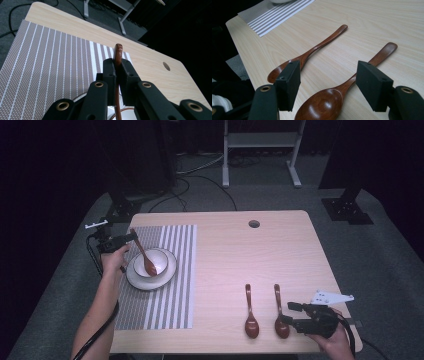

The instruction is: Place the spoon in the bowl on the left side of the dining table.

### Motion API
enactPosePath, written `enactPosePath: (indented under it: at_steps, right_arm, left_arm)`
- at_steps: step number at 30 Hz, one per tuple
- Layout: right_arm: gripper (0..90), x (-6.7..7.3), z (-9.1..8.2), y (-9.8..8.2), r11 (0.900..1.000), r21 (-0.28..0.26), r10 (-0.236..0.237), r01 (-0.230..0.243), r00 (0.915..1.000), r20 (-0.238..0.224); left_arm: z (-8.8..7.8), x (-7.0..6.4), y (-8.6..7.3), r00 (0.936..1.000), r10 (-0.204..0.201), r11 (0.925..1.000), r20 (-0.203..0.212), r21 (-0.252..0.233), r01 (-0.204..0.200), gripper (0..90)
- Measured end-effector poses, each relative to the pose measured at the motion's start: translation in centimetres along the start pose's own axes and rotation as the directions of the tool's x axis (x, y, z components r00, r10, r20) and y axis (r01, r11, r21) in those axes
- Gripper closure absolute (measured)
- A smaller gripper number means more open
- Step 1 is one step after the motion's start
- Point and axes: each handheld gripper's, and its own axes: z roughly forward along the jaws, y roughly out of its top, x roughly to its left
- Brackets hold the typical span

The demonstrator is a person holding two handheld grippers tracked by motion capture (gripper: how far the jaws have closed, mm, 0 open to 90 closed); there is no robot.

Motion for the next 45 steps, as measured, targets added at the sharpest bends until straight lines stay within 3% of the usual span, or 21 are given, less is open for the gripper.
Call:
enactPosePath:
  at_steps: [16,24,35,45]
  right_arm:
    - [35.5,0.1,0.0,0.0,1.0,0.001,-0.003,0.003,1.0,-0.003]
    - [35.5,0.1,0.0,0.0,1.0,0.001,-0.003,0.003,1.0,-0.003]
    - [34.9,0.0,0.3,0.1,1.0,-0.007,0.002,-0.002,1.0,0.004]
    - [31.2,-0.7,0.0,0.0,0.999,-0.034,0.027,-0.026,0.9993,0.026]
  left_arm:
    - [0.1,0.6,-0.5,0.9999,-0.014,0.9998,-0.01,0.012,0.014,82.6]
    - [-0.1,1.0,-0.8,0.9995,-0.008,0.9998,-0.031,0.019,0.009,77.8]
    - [-0.8,1.3,-1.2,0.9989,0.0,0.9998,-0.046,0.018,0.001,60.9]
    - [-1.6,0.8,-1.5,0.9974,0.046,0.9985,-0.056,0.031,-0.044,45.3]
